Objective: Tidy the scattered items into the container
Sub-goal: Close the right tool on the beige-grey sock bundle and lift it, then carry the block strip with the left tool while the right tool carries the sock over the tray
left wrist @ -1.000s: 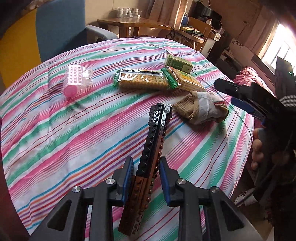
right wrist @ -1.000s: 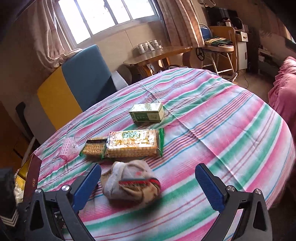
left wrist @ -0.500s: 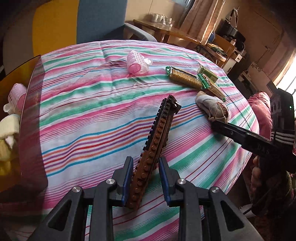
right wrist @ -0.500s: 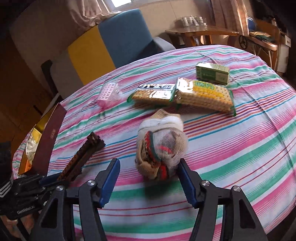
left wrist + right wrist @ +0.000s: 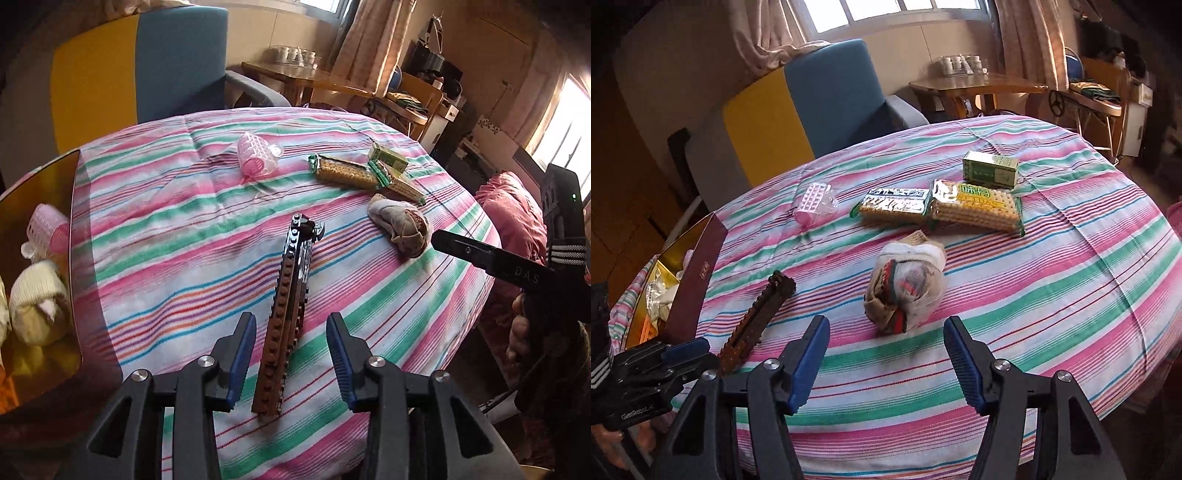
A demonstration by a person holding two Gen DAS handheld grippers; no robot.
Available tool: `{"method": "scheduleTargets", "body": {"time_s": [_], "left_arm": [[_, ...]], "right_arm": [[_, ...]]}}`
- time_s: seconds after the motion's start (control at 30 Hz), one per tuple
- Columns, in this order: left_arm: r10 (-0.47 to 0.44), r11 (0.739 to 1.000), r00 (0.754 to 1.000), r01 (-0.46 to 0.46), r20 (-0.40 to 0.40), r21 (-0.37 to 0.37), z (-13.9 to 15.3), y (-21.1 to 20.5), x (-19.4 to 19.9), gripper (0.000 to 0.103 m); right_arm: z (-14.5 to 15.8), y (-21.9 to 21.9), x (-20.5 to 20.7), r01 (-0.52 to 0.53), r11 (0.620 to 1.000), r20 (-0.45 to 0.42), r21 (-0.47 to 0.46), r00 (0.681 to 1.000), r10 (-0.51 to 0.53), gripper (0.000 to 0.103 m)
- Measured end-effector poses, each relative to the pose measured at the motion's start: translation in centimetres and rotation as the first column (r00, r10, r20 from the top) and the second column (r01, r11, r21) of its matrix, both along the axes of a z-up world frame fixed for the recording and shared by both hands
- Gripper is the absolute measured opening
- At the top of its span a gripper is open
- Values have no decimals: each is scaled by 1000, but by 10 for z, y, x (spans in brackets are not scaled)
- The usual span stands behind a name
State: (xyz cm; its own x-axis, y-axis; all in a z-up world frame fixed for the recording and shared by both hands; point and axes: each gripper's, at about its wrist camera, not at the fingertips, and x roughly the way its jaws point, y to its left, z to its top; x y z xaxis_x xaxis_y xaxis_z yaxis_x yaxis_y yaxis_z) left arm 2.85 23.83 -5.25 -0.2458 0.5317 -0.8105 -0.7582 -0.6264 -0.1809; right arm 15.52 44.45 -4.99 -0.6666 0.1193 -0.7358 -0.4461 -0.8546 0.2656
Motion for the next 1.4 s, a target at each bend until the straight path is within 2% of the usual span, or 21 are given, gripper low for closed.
{"method": "scheduleTargets", "body": {"time_s": [0.2, 0.5, 0.53, 0.57, 0.63, 0.73, 0.83, 0.93, 1.07, 1.17, 1.23, 1.4], "left_arm": [[-54, 997, 998, 53, -14, -62, -9, 28, -14, 40], [-38, 994, 999, 40, 22, -100, -31, 43, -28, 39], [-33, 995, 999, 35, 23, -95, -32, 42, -29, 36], [-27, 996, 999, 29, 24, -90, -32, 41, -29, 35], [-16, 997, 1000, 18, 25, -81, -32, 37, -27, 29], [0, 998, 1000, 2, 24, -70, -31, 30, -23, 26], [27, 998, 999, -25, 36, -53, -30, 19, -19, 26], [75, 997, 995, -73, 66, -31, -29, 2, -15, 26], [114, 993, 992, -112, 62, -30, -26, -16, -9, 26], [116, 993, 992, -115, 46, -31, -24, -21, -6, 32], [112, 993, 993, -111, 43, -35, -25, -22, -6, 41], [98, 994, 995, -97, 18, -57, -28, -19, -4, 42]], "right_arm": [[-4, 17, -20, 36, 999, 18, -15, 999, -36, 65], [-20, 31, -55, 31, 1000, 62, 2, 998, -31, 65], [-22, 31, -57, 28, 1000, 69, 6, 997, -29, 62], [-25, 30, -59, 26, 1000, 77, 14, 997, -27, 53], [-28, 29, -60, 19, 999, 86, 28, 996, -21, 49], [-27, 23, -57, 2, 998, 88, 57, 996, -7, 41], [-23, 12, -53, -25, 999, 74, 43, 997, 22, 38], [-20, -3, -50, -63, 998, 58, 25, 996, 62, 38], [-17, -28, -49, -117, 993, 42, 15, 992, 116, 38], [-19, -41, -50, -145, 989, 50, 22, 988, 144, 38], [-23, -45, -51, -154, 988, 64, 23, 986, 152, 40], [-27, -40, -48, -140, 990, 60, 2, 988, 140, 46]]}}
